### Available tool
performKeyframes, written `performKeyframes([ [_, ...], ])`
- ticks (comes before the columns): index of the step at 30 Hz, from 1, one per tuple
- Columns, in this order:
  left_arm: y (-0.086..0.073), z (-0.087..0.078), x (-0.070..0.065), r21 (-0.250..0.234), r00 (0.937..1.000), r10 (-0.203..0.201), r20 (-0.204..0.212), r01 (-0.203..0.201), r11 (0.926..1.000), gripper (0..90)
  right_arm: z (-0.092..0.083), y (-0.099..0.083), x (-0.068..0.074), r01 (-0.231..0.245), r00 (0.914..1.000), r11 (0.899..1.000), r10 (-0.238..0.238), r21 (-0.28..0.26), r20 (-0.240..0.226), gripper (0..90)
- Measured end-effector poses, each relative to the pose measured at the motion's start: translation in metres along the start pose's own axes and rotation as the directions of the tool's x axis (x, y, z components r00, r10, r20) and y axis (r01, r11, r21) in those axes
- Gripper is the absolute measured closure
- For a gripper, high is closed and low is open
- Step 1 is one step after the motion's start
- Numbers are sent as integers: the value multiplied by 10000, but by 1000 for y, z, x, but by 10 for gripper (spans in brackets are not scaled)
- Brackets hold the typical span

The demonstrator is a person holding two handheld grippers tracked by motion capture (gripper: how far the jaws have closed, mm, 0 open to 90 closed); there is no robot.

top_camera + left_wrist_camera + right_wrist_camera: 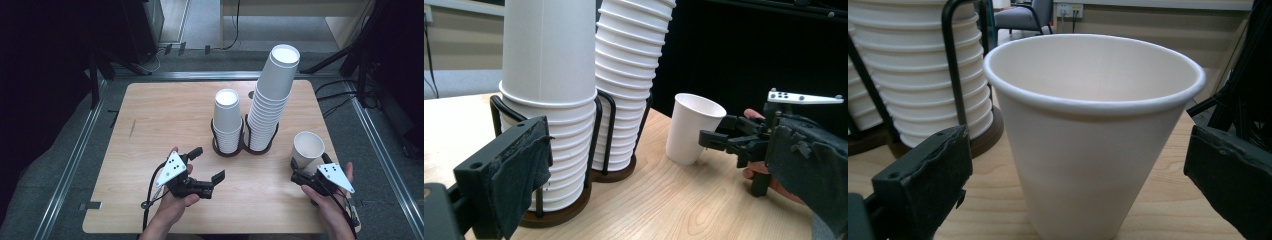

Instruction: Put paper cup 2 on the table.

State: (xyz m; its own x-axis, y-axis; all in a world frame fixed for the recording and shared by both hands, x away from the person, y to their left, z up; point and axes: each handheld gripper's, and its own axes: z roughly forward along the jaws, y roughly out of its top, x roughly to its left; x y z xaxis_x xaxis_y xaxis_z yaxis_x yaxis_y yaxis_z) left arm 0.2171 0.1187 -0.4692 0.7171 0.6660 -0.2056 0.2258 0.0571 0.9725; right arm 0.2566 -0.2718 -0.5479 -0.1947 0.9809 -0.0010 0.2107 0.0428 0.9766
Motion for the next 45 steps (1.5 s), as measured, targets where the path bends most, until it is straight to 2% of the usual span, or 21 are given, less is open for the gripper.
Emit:
performKeyframes([
  [5,0,0,1,2,10000,-55,-52,55,10000,0,-13,6,-1,179,9998,9996,-180,-213,-70,0],
  [12,-2,1,1,80,9999,-112,-131,113,9999,0,-28,24,-6,6,10000,9980,-8,-625,-33,0],
  [19,-3,4,0,158,9997,-115,-217,119,9998,0,-41,54,-1,55,9996,9924,-87,-1233,-258,0],
  [23,-5,6,-1,268,9986,-446,-297,454,9986,0,-46,75,4,61,9991,9889,-122,-1484,-399,0],
  [33,-8,19,-11,560,9985,-201,-500,229,9982,0,-42,121,17,-86,9968,9818,-66,-1896,-796,0],
  [36,-8,25,-15,611,9972,-173,-730,218,9979,0,-40,131,21,-156,9946,9782,-61,-2070,-1040,0],
  [39,-7,31,-21,664,9957,138,-916,-78,9978,0,-37,139,25,-87,9919,9749,-198,-2223,-1257,0],
  [45,-5,46,-28,668,9947,260,-994,-194,9976,0,-28,153,34,-300,9866,9745,-69,-2225,-1629,0],
])
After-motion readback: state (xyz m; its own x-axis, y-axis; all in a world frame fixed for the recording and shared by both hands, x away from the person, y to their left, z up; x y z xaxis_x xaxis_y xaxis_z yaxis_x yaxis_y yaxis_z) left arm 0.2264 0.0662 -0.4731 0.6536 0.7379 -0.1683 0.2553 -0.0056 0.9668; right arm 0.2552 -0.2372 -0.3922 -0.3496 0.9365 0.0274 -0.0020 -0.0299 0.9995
